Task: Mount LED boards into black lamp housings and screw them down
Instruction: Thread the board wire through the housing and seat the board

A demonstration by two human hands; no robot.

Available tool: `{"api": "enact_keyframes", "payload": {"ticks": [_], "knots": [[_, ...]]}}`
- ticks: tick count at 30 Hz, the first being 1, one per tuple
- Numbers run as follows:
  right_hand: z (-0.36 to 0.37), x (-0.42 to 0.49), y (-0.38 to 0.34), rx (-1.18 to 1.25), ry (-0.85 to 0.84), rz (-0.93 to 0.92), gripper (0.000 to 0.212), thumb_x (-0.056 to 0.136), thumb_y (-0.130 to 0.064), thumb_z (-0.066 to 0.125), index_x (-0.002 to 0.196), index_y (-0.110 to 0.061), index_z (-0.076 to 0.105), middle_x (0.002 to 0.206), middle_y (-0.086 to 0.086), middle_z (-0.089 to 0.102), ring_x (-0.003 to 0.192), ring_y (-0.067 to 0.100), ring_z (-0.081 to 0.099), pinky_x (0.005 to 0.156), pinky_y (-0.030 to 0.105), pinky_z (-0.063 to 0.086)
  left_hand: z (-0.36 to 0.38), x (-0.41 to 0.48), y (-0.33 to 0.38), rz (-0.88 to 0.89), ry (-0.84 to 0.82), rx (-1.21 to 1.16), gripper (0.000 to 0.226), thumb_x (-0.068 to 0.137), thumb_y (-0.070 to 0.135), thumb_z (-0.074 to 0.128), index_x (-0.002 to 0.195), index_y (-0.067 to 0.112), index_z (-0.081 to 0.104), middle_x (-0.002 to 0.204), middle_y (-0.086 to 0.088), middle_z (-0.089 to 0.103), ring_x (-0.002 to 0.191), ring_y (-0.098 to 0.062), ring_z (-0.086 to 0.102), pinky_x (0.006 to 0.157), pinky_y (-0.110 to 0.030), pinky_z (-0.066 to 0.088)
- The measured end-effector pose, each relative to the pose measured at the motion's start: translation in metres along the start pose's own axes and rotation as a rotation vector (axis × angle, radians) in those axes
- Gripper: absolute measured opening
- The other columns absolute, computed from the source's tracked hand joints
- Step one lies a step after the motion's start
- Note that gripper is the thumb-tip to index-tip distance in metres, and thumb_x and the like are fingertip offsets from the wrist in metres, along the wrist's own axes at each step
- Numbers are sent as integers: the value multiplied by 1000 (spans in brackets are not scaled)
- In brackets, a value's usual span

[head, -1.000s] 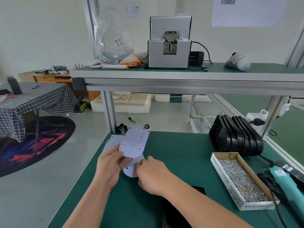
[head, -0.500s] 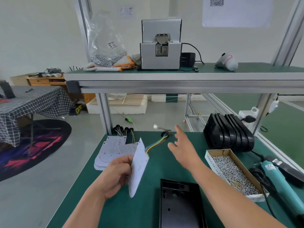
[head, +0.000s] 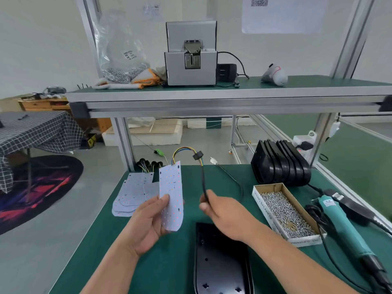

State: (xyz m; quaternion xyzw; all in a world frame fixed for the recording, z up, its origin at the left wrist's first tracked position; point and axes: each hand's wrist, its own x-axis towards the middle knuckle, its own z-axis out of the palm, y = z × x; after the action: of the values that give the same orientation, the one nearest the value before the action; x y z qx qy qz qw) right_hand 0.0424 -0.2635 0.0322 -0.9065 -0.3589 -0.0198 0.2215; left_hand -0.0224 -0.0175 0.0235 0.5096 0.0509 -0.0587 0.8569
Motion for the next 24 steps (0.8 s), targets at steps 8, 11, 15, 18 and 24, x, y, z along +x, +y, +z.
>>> {"api": "enact_keyframes", "payload": {"ticks": [8, 11, 15, 18, 24], "knots": [[-9, 0, -26, -193, -177, -111, 74, 96, -74, 3, 85, -22, 54, 65, 0, 49, 65, 29, 48, 62, 40, 33, 21, 3, -9, 16, -27, -33, 49, 93, 21, 64, 137, -1, 67, 134, -24, 70, 103, -30, 75, 75, -37, 63], [-12, 0, -28, -214, -194, -100, 60, 97, -62, 10, 69, -19, 41, 63, 2, 49, 63, 30, 47, 60, 39, 36, 29, -1, -9, 24, -63, -26, 46, 92, 16, 70, 134, -2, 68, 133, -26, 70, 107, -35, 75, 81, -43, 63], [-14, -3, -26, -289, -172, -100, 48, 97, -48, 19, 73, -16, 44, 69, 5, 53, 71, 38, 53, 65, 42, 45, 39, -5, -7, 79, -79, 17, 40, 91, 22, 70, 128, 7, 74, 132, -23, 72, 110, -34, 74, 85, -43, 63], [-16, -10, -24, -212, -56, -99, 46, 94, -62, 17, 73, -25, 36, 68, -6, 47, 67, 27, 46, 60, 40, 37, 44, -9, -8, 102, -74, -18, 35, 94, 19, 70, 127, 6, 75, 131, -22, 73, 109, -32, 75, 86, -43, 63], [-24, -30, 17, -208, 195, -42, 22, 101, -32, 60, 89, -14, 66, 86, 0, 60, 94, 25, 52, 85, 42, 47, 38, -27, -1, 71, 67, -205, 37, 87, 18, 67, 121, 5, 74, 107, -8, 80, 82, -16, 79, 62, -27, 63]]}}
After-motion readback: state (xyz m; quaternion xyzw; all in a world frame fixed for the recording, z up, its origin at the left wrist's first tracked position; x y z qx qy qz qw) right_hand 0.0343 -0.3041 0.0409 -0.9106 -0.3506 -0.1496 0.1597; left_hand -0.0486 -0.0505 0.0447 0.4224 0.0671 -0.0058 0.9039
